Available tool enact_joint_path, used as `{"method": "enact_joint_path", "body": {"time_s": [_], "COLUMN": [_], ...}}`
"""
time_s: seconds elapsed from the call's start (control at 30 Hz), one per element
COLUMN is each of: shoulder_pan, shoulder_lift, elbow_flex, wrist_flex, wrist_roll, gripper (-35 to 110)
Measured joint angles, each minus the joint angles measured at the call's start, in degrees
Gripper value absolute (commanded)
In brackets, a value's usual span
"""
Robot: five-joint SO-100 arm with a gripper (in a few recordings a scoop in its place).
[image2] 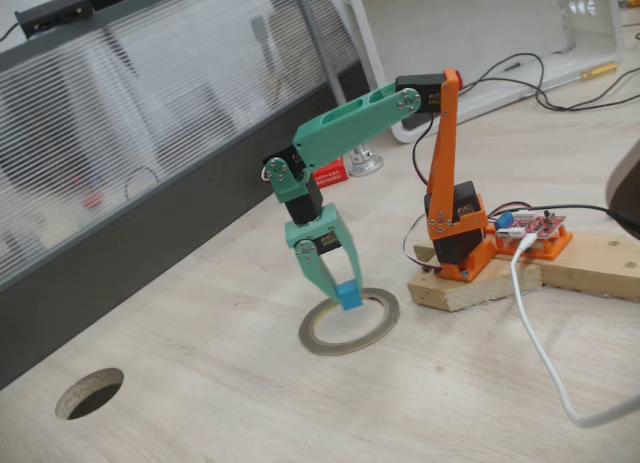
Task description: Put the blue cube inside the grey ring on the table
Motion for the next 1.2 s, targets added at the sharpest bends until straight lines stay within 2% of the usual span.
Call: {"method": "enact_joint_path", "body": {"time_s": [0.47,0.8,1.2], "shoulder_pan": [0.0,0.0,0.0], "shoulder_lift": [0.0,0.0,0.0], "elbow_flex": [4.9,4.9,7.6], "wrist_flex": [-2.5,-8.4,-8.5], "wrist_roll": [0.0,0.0,0.0], "gripper": [2,2,2]}}
